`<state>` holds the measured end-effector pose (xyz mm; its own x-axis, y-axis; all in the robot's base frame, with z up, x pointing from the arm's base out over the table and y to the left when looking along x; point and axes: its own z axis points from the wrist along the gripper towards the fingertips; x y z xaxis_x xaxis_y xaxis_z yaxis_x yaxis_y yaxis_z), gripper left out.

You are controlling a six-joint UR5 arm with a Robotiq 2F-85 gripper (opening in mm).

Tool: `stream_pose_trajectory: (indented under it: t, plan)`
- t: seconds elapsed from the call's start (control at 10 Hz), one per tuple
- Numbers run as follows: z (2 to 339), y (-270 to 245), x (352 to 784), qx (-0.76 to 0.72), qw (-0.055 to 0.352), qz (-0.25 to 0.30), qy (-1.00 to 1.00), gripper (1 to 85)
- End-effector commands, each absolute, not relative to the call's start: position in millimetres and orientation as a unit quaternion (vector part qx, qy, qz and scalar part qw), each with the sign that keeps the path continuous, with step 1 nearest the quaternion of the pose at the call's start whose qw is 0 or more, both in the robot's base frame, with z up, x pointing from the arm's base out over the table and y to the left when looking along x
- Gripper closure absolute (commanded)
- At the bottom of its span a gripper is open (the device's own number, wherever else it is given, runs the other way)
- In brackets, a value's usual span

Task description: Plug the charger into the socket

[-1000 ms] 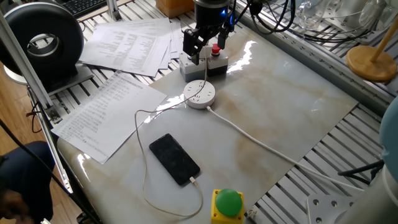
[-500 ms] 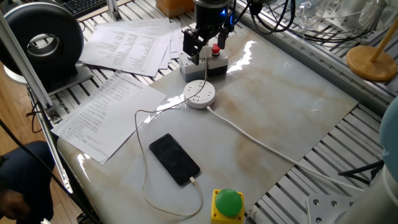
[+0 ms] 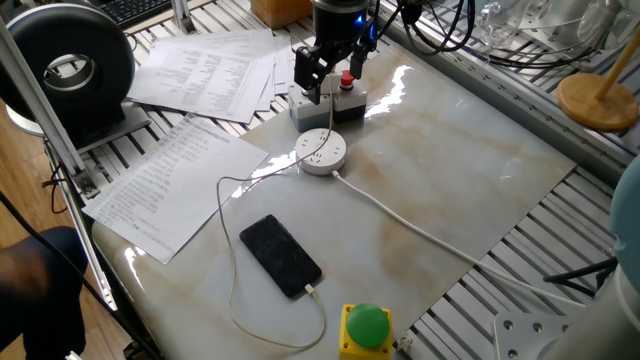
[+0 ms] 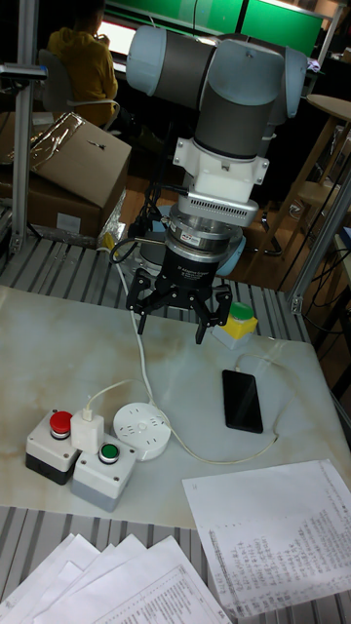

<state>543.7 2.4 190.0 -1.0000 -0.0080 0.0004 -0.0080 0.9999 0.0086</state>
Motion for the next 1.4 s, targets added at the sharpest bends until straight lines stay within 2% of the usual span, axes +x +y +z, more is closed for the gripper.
stream_pose_trajectory:
  t: [0.0, 0.5, 0.7, 0.9, 1.3]
  plan:
    - [206, -85, 566, 0.209, -0.005, 0.179, -0.961, 84.3]
    - [208, -86, 566, 0.214, -0.003, 0.182, -0.96, 84.3]
    - [214, -95, 573, 0.268, 0.006, 0.197, -0.943, 84.3]
    - [219, -109, 601, 0.347, -0.021, 0.214, -0.913, 84.3]
    - [207, -97, 632, 0.479, -0.045, 0.19, -0.856, 84.3]
